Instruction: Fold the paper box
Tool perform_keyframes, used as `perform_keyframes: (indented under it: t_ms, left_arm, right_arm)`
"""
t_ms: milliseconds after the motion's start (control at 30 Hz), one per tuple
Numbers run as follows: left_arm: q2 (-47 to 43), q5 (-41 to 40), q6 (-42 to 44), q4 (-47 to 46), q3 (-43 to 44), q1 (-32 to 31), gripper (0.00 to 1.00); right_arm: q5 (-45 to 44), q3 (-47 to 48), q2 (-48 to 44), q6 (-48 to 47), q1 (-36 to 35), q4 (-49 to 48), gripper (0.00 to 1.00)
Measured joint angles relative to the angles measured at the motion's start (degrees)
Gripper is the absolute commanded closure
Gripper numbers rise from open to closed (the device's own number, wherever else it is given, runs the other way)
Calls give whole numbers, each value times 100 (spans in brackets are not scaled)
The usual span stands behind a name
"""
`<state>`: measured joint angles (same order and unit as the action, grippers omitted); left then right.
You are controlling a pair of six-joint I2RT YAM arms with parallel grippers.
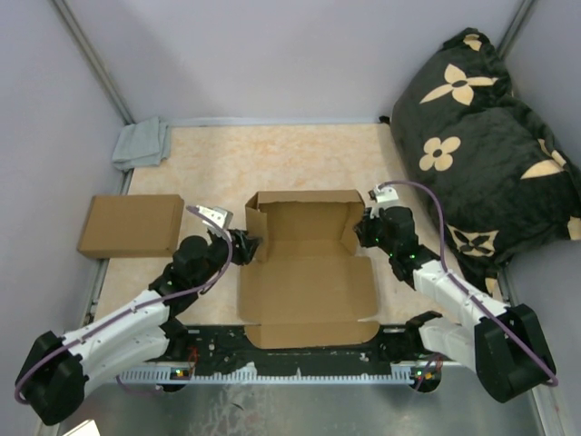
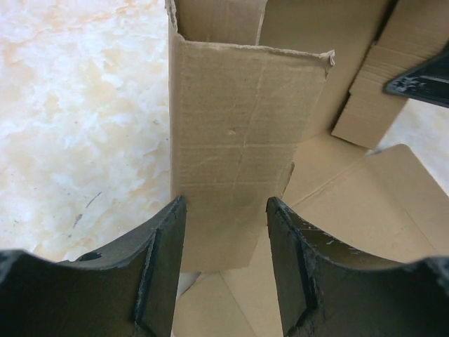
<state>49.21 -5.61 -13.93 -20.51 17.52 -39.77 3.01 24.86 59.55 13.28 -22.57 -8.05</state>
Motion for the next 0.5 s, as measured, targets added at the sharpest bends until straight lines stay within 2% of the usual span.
perform_keyframes:
  t_ms: [200,267,500]
  left_arm:
    - [-846,181,-120,142,-247,0,44]
    - [-988,170,-133,208,-249,0,41]
    - [-1309,-234,-232,387,-452,0,38]
  right_arm:
    - [-81,160,181,-11,214,74,100]
    - [-109,197,269,-81,328,24,100]
    - [157,422,811,-562,833,-372,100]
